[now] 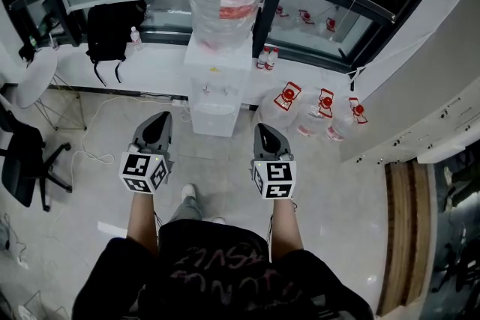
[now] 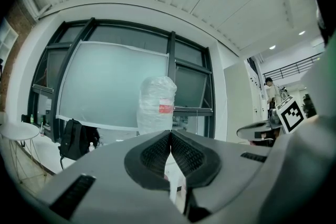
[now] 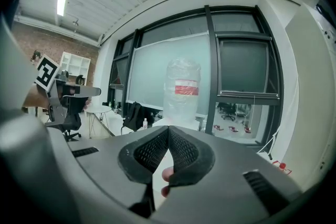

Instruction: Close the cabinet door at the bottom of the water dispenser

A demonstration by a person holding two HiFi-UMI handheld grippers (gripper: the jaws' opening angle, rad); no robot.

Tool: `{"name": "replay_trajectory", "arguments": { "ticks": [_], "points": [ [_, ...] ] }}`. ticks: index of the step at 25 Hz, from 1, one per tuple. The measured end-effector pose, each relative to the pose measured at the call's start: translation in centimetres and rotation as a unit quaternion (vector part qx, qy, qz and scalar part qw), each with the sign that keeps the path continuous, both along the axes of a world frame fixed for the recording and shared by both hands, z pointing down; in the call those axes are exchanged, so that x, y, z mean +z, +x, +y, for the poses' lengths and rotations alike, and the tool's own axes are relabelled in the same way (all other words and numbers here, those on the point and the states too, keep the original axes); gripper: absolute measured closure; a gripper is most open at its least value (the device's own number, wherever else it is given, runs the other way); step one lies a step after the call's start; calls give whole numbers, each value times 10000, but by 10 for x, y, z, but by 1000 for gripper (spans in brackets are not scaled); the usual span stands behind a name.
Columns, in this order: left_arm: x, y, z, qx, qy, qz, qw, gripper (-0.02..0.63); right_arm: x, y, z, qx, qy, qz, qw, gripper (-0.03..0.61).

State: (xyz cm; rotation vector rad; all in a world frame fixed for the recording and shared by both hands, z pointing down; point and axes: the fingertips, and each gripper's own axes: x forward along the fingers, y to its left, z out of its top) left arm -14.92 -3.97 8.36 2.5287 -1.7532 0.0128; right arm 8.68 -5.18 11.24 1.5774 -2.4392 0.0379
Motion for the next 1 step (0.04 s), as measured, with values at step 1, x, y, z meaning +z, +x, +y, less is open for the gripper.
{"name": "replay_trajectory", "arguments": {
  "ticks": [1],
  "points": [
    [0,1,-1,8,6,-5,10000,598,0,1,0,-1,9,4,10000,566]
  ]
}}
